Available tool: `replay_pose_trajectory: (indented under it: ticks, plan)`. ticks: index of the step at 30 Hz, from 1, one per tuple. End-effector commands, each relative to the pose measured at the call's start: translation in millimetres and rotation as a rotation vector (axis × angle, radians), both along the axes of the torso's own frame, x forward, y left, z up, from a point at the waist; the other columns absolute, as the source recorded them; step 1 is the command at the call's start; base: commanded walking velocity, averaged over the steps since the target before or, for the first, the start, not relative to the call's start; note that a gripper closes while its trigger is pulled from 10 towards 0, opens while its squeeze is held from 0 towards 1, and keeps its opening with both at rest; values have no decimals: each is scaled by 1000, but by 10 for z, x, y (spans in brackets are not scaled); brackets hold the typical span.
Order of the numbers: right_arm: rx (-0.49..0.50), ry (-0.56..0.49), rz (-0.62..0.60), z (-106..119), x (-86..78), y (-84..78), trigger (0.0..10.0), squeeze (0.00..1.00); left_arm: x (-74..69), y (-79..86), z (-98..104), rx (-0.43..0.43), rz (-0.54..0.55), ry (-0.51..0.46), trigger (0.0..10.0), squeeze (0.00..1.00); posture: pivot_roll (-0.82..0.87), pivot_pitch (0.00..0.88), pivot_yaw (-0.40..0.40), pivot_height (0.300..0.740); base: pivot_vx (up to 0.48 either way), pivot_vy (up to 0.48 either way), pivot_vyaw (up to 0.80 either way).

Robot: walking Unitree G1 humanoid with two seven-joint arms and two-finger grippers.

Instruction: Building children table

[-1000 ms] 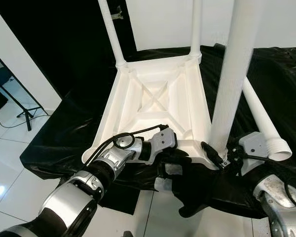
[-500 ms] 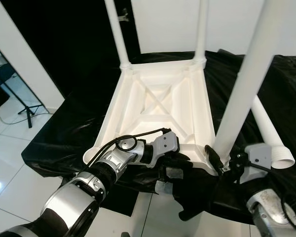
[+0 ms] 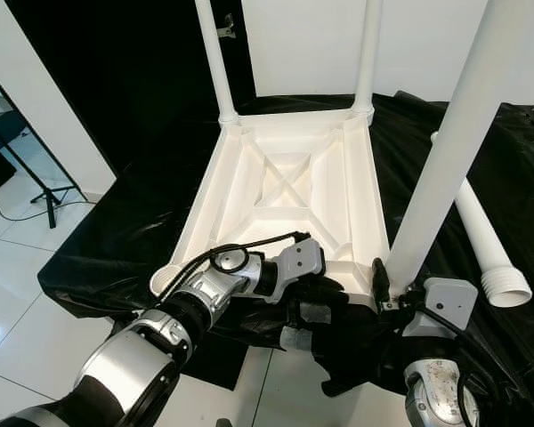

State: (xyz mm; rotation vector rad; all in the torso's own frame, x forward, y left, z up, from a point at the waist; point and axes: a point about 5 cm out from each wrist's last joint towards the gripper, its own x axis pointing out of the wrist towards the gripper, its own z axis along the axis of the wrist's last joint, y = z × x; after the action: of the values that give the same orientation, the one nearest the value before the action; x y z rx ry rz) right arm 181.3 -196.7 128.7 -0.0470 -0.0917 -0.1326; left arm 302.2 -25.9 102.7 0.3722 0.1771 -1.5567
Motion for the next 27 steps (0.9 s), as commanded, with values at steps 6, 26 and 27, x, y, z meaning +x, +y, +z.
replay_pose_trajectory:
  ticks: [6,26,27]
  plan:
    - [33,54,70,-110,3,-103,10000,1000,87,259,-238,46,236,50,10000,0,50,0,92,740,0,0,0]
    - [-225,-16,449,242,322,-292,2980,0,75,243,-250,43,239,47,10000,0,56,0,77,740,0,0,0]
    - [-221,-5,458,229,325,-302,0,0,79,244,-246,42,240,46,10000,0,57,0,77,740,0,0,0]
